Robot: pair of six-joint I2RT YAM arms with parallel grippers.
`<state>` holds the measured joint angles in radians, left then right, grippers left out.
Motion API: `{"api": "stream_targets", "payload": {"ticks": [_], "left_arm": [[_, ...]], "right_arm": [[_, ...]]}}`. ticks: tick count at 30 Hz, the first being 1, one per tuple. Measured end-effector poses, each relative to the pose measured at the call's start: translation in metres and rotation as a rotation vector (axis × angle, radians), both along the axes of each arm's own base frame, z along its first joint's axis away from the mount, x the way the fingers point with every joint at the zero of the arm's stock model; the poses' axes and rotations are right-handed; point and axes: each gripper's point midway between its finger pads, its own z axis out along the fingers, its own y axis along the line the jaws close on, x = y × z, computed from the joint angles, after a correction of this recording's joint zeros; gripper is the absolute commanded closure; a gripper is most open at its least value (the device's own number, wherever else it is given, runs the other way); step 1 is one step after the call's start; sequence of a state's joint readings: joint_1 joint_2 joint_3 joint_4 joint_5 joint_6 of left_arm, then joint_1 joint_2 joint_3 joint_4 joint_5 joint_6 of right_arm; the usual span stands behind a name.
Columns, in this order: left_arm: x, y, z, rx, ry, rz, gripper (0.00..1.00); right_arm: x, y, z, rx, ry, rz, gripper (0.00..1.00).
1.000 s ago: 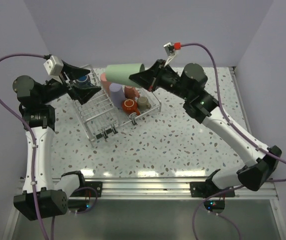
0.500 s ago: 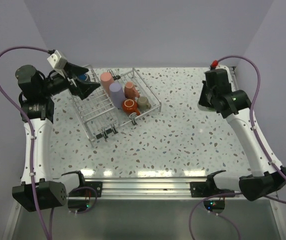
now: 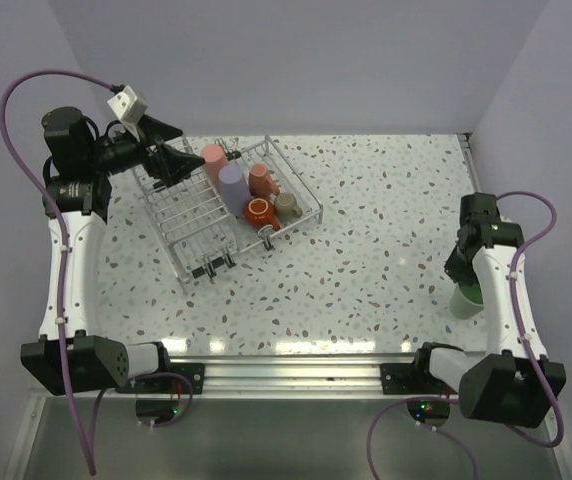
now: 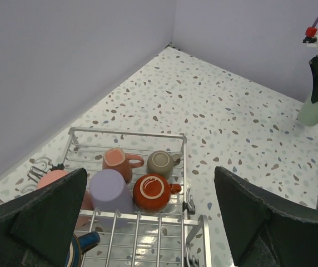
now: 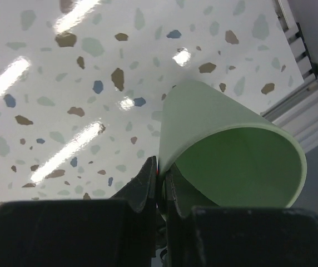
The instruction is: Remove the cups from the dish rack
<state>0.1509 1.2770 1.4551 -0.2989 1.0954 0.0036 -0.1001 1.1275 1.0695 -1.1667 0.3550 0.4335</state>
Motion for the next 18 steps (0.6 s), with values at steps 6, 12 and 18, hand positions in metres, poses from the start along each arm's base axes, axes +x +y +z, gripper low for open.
{"api": "stream_targets", "payload": {"ticks": [6,12,18], "left_arm": [[0.002,-0.004,-0.009,0.007,0.028,-0.010,0.00],[0.001,-0.006,-0.009,0.019,0.018,-0.018,0.00],[0.001,-0.005,-0.012,0.034,0.019,-0.011,0.00]], "right_arm": [[-0.012,-0.024,-0.016,0.019,0.020,-0.141,1.00],[-0.008,-0.032,-0.028,0.005,-0.005,-0.199,1.00],[-0.007,-0.034,-0.047,0.000,0.013,-0.216,1.00]]}}
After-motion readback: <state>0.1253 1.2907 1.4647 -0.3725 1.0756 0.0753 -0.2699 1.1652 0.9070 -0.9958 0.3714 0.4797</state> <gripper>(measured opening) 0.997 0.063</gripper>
